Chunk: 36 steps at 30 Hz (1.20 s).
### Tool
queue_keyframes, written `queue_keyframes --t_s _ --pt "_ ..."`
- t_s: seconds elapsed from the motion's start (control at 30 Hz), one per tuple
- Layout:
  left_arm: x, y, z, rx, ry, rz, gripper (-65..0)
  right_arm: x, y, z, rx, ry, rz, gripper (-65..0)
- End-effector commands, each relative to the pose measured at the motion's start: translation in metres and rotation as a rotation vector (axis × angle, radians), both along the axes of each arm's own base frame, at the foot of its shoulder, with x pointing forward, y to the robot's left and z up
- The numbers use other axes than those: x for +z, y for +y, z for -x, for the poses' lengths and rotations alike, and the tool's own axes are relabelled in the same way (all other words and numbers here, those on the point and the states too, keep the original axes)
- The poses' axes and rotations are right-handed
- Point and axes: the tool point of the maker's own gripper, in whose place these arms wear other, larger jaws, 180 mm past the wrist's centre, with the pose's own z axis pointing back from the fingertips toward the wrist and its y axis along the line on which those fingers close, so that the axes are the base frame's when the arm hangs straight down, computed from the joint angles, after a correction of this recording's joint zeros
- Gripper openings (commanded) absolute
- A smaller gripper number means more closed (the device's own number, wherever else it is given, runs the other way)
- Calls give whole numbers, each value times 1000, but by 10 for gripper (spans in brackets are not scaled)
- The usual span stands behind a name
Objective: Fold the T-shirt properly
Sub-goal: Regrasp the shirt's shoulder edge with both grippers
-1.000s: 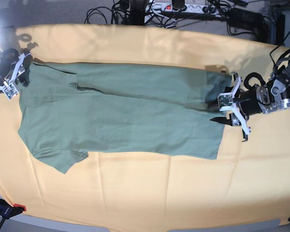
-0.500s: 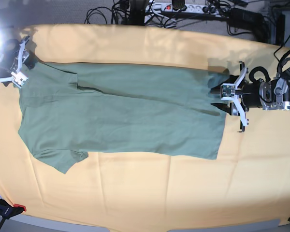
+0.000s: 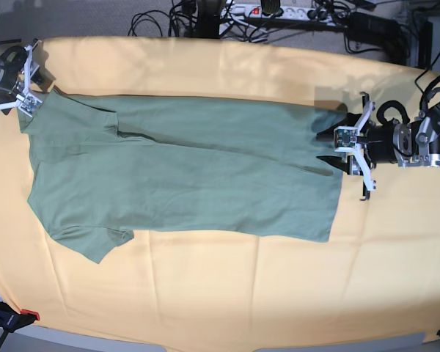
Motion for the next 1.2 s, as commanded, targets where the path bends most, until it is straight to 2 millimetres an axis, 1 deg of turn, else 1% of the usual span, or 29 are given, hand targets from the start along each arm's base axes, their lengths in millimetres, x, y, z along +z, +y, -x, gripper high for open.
queue_keyframes --t_s 0.0,0.1,0.17,0.37,0.47,0.5,0.53,0.6,0.63,0.7,0.83,0.9,1.07,1.17 --pt "14 1 -7 0 -30 20 -427 11 -1 -11 16 -45 4 -350" --pt "14 1 -7 0 -30 20 -427 15 -4 -21 9 -108 18 -350" --pt "14 2 -5 -5 -24 17 -427 15 -6 -24 -5 -131 8 -350" --pt "14 1 -5 -6 -24 19 -427 3 -21 -17 -45 -100 12 -350" --pt "14 1 -5 -6 -23 20 -427 -1 -21 -12 -32 -76 7 -353" --pt "14 1 -5 -6 -23 19 -427 0 -21 -13 -34 -79 7 -381" --pt "14 1 -5 -6 -23 19 -427 1 -22 -15 -38 -86 8 -435" --pt "14 2 -5 -5 -22 19 -426 3 -23 -20 -58 -119 5 -592" --pt "15 1 -5 -2 -18 26 -422 5 -24 -23 -71 -135 6 -650" --pt "18 0 -4 8 -3 50 -422 7 -28 -27 -98 -161 15 -650" --pt "29 -7 3 14 28 108 -348 9 -31 -29 -120 -181 23 -650" --pt "32 -8 6 7 30 102 -335 9 -31 -29 -119 -180 23 -650" --pt "25 5 10 21 34 23 -335 9 -31 -29 -119 -180 23 -650" --pt "14 15 17 12 38 -37 -335 9 -31 -29 -119 -180 23 -650"
